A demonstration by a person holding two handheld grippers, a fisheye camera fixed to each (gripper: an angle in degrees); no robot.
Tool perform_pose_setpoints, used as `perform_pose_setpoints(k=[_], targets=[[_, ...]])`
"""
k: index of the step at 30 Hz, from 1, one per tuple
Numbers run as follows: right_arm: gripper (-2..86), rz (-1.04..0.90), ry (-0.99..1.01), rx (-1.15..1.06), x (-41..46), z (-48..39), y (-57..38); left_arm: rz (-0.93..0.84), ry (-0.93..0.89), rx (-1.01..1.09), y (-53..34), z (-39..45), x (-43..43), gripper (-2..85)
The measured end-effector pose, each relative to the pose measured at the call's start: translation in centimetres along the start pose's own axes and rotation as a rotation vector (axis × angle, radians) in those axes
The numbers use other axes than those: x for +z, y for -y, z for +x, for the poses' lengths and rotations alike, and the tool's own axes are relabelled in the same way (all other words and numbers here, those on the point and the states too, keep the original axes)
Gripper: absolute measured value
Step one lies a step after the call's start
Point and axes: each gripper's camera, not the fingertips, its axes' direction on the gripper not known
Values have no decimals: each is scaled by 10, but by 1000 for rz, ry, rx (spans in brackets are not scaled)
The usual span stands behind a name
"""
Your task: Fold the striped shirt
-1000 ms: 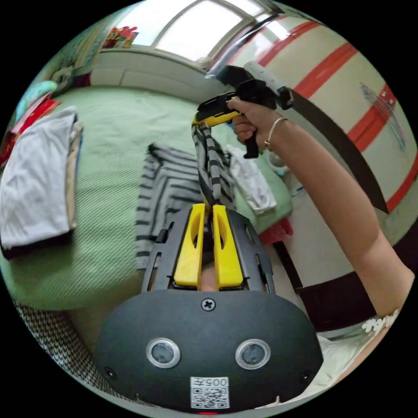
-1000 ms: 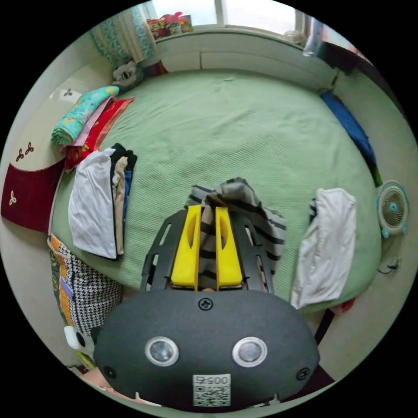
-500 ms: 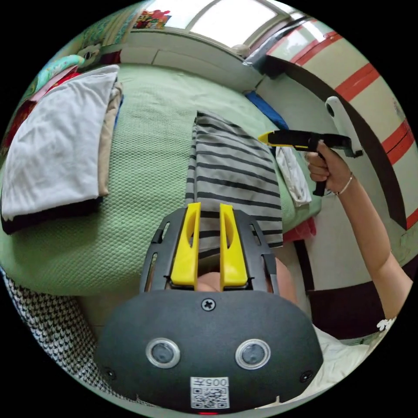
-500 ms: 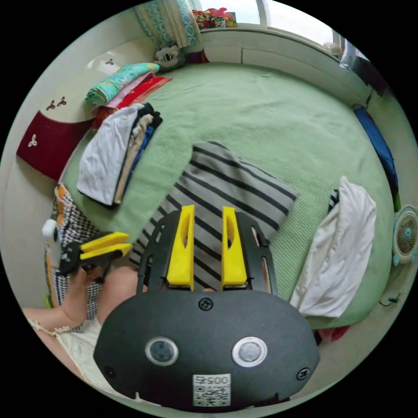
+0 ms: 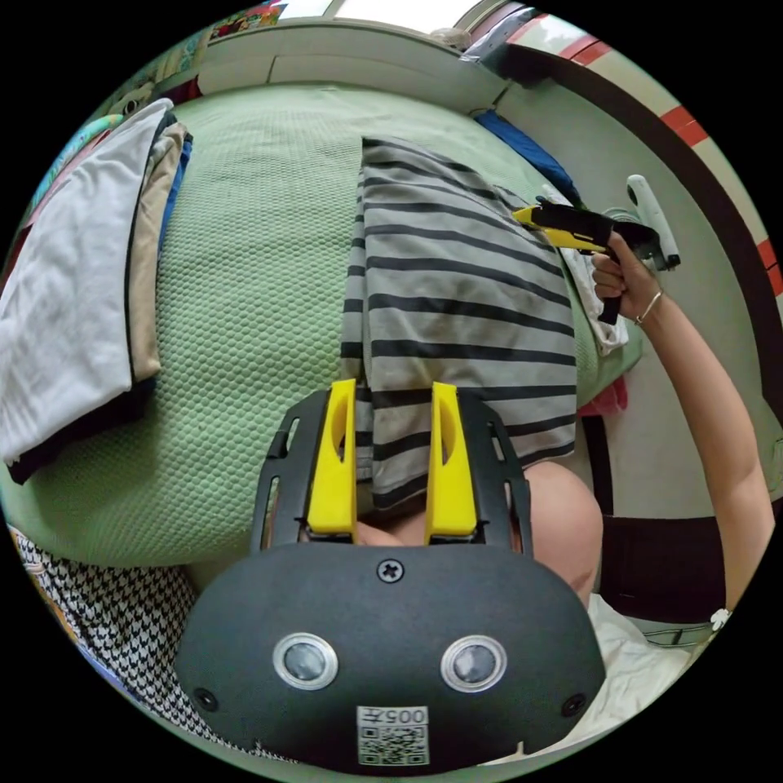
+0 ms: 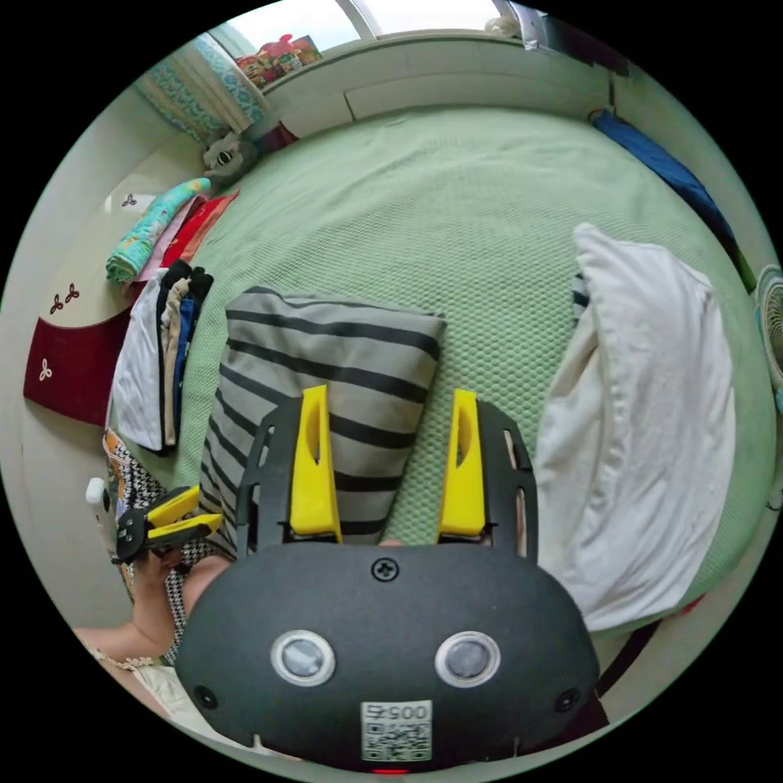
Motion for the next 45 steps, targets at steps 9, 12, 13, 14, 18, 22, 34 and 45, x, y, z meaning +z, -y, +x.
perform_pose_setpoints(k=[9, 12, 13, 14, 18, 22, 34, 45], targets=[[48, 48, -28, -91, 8, -33, -27, -16, -89, 11, 3, 5, 0, 57], [15, 69, -82, -120, -8, -46, -35, 33, -88, 22, -6, 13, -18, 52], [8, 96, -82, -134, -19, -50, -40, 57, -87, 35, -10, 19, -27, 51], [5, 120, -67, -144, -31, -54, -45, 67, -88, 42, -11, 22, -31, 51], [3, 175, -56, -170, -66, -62, -63, 119, -75, 99, -22, 52, -57, 50], [3, 236, -82, -175, -105, -63, -85, 160, -94, 152, -34, 83, -73, 50], [7, 302, -292, -200, -226, -22, -101, 345, -264, 258, -31, 200, -86, 52], [103, 131, -365, 97, -165, 69, -101, 179, -440, 40, 22, 246, 81, 65]])
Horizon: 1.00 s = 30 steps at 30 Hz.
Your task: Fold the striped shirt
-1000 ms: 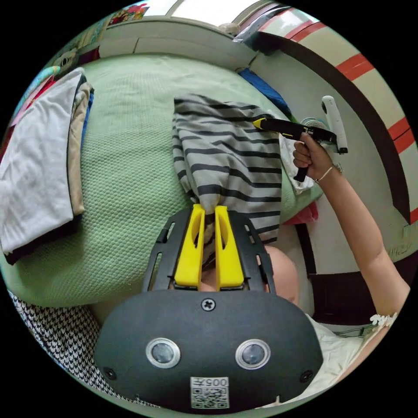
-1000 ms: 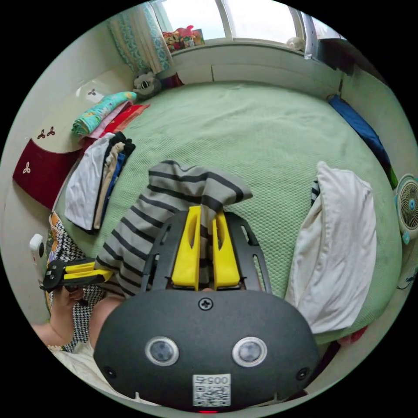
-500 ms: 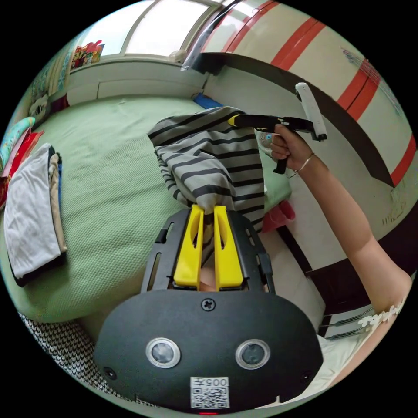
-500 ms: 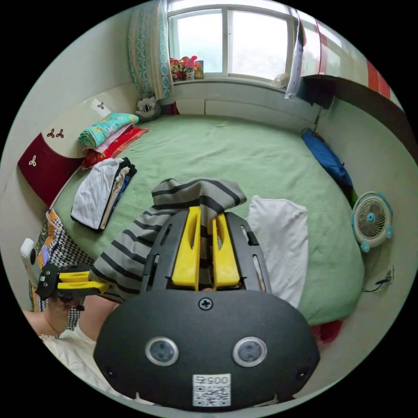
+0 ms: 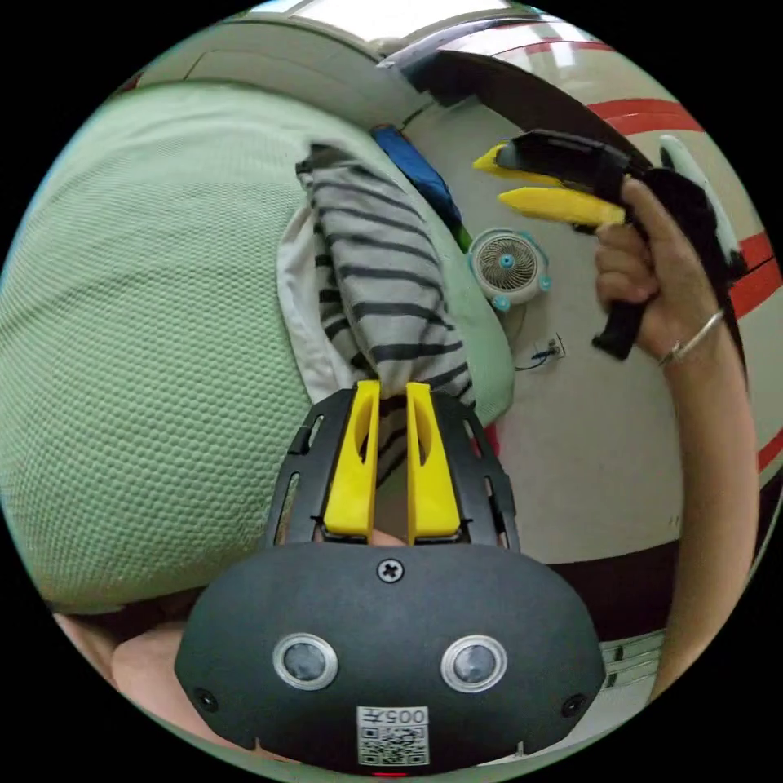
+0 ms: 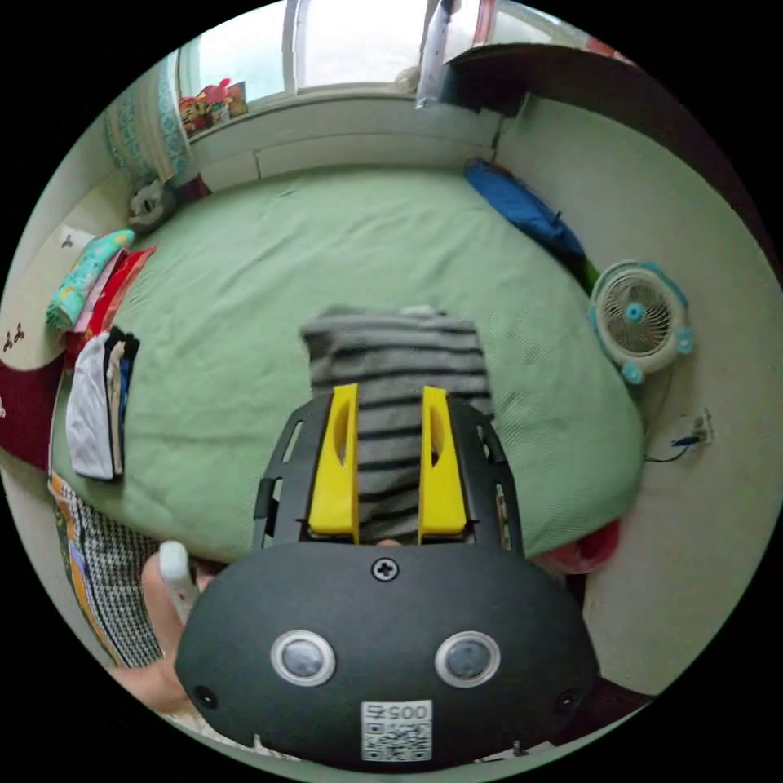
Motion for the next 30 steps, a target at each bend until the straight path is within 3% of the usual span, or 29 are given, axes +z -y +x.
perform_pose_setpoints(k=[5, 11, 15, 19, 25, 27, 30], targets=[[87, -35, 91, -38, 59, -6, -83, 2, -28, 81, -10, -1, -21, 64], [76, -58, 177, 55, 70, 2, -91, 13, -44, 127, -33, -13, -66, 63], [69, 88, 199, 44, 38, -13, -118, 86, 95, 151, -54, -28, -124, 46], [59, -74, 186, 89, 83, -36, -140, 125, 362, 126, -81, -39, -176, 6], [68, -207, 84, 48, 101, -64, -130, 158, 576, 68, -141, -44, -254, -5], [70, -100, 51, 8, 77, -83, -142, 165, 619, 43, -161, -46, -279, -5], [73, 58, 257, -32, 40, -117, -180, 191, 679, -7, -188, -50, -317, -5]])
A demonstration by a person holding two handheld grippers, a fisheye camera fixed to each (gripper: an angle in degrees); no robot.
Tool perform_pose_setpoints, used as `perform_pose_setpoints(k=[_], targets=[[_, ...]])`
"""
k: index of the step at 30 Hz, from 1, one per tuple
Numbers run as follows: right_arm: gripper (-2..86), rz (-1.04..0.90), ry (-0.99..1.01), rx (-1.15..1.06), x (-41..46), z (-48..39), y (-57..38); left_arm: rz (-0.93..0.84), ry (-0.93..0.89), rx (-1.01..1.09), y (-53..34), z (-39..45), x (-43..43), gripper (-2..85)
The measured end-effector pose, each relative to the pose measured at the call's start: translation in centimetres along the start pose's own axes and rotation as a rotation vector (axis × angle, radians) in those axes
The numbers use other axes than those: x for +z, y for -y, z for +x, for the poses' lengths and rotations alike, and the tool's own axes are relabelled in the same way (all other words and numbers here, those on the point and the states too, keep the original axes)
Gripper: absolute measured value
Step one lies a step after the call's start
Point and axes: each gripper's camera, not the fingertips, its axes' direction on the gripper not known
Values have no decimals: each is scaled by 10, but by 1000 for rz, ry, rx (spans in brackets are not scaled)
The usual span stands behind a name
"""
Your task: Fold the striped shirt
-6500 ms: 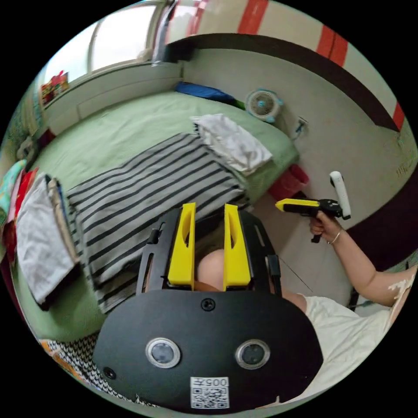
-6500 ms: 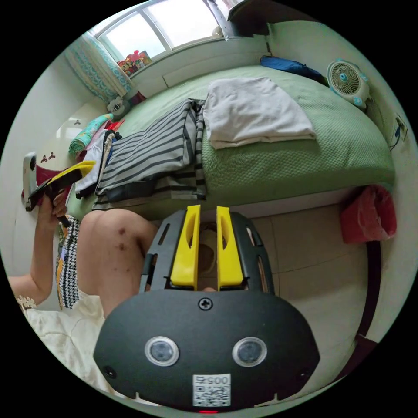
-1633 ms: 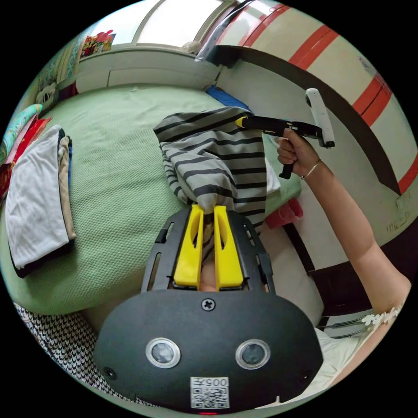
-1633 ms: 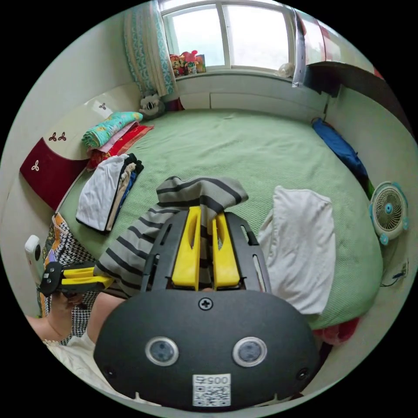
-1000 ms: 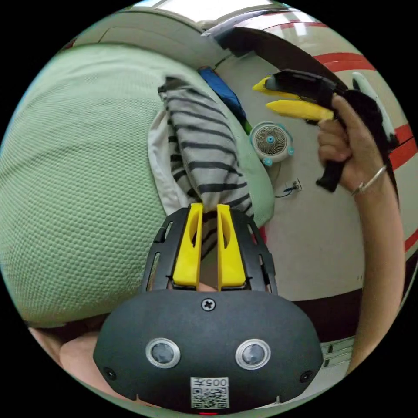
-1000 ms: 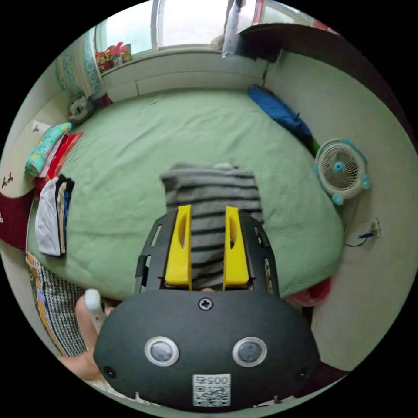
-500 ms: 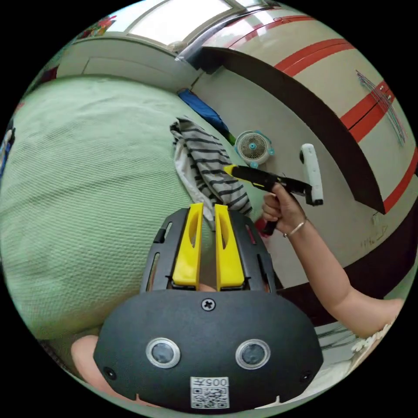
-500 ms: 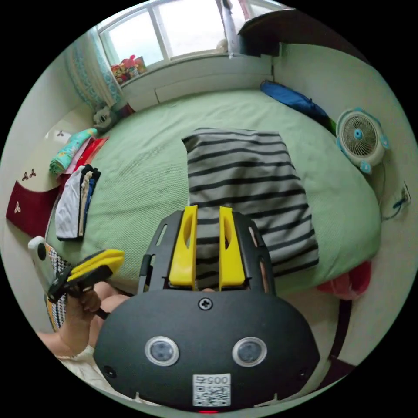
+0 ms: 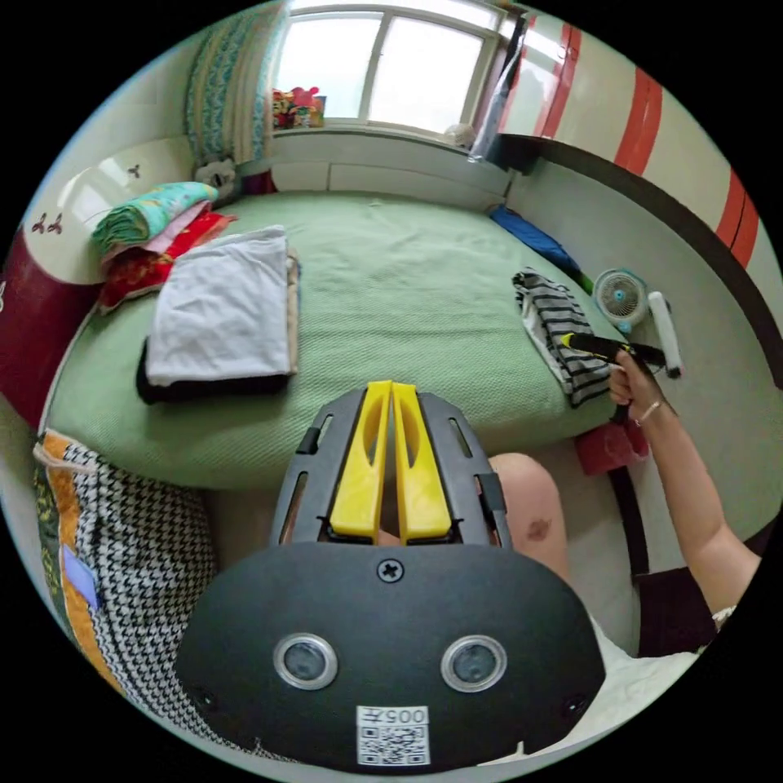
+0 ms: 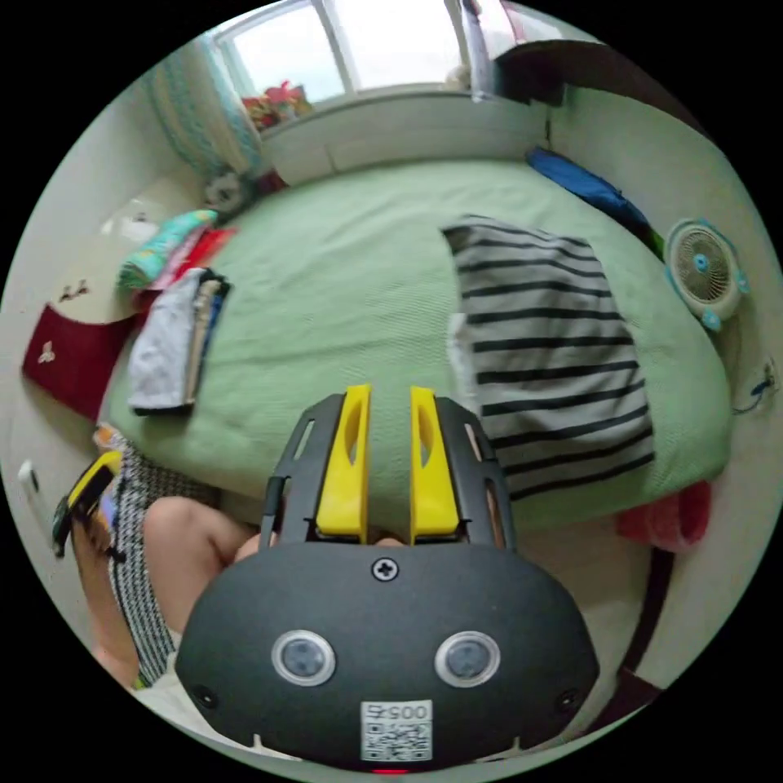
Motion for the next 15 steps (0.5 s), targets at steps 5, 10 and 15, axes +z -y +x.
perform_pose_setpoints(k=[5, 10, 15], targets=[[95, 142, 139, -223, -22, -71, -77, 42, 82, -15, -10, -27, -35, 0], [102, 157, 169, -237, -15, -87, -111, 132, 104, -136, -16, -66, -36, 57], [110, 169, 271, -217, 9, -129, -110, 123, 108, -238, -13, -126, -6, 88]])
